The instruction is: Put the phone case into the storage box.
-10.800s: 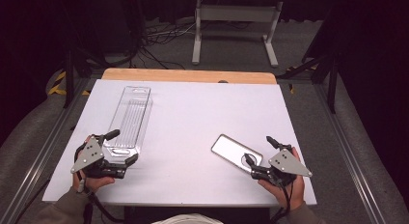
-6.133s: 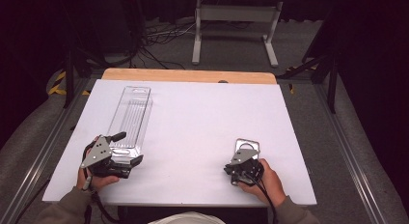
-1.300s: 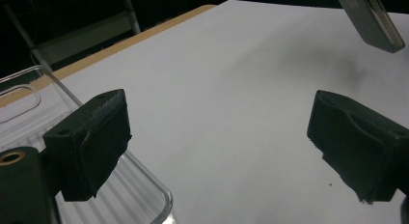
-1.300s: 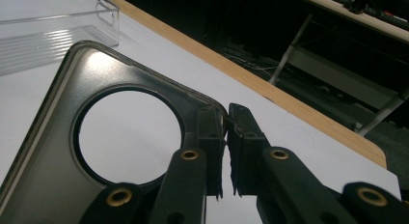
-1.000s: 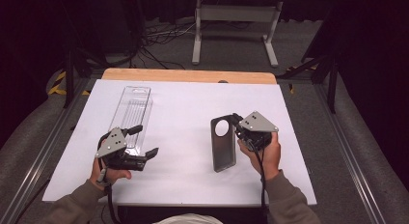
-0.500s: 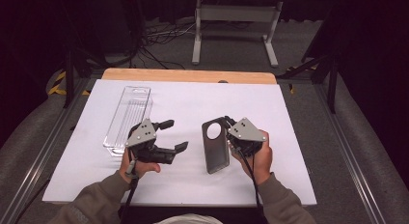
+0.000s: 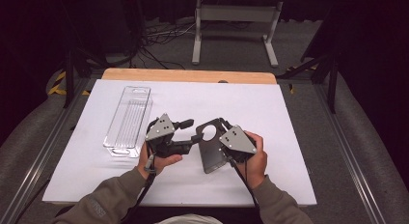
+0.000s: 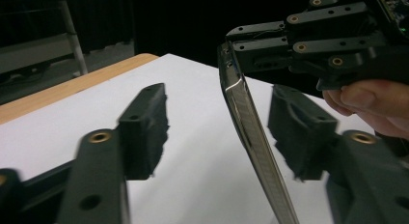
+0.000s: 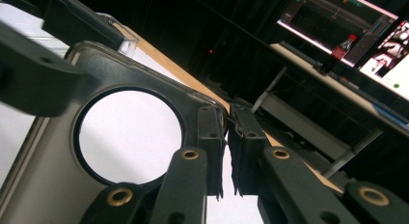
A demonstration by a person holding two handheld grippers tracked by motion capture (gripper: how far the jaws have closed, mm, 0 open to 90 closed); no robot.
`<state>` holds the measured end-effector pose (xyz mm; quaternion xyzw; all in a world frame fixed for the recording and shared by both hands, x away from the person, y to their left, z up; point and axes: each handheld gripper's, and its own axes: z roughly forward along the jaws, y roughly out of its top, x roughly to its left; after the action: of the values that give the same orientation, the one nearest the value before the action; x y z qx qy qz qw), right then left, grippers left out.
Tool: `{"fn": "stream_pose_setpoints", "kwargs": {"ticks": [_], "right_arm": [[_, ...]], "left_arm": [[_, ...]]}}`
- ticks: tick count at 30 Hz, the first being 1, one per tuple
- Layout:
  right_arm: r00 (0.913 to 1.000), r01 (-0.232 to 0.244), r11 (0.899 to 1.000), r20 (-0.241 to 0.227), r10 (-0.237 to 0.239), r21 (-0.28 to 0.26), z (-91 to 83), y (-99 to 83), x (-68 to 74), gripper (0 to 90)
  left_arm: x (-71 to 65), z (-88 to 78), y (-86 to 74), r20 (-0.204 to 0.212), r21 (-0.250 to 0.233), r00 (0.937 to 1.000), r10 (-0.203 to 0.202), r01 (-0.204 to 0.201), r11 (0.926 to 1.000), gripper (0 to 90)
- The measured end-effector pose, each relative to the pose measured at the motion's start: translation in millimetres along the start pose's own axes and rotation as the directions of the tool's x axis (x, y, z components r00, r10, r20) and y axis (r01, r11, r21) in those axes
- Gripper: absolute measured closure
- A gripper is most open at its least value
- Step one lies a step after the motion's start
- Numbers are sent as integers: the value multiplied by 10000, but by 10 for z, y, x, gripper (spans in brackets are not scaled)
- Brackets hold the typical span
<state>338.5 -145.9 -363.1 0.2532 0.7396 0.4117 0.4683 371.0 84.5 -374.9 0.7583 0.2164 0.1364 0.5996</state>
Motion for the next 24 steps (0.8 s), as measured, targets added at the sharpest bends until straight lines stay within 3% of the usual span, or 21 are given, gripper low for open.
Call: {"fn": "stream_pose_setpoints", "kwargs": {"ticks": [11,24], "right_arm": [[9992,265,9991,316,-254,-341,-45,20,47,837],[9993,294,9985,245,-283,-468,-69,34,77,829]], "left_arm": [[27,-11,-5,53,-156,9999,-137,138,9998,668],[59,-52,-12,-102,-328,9999,-33,29,9995,788]]}}
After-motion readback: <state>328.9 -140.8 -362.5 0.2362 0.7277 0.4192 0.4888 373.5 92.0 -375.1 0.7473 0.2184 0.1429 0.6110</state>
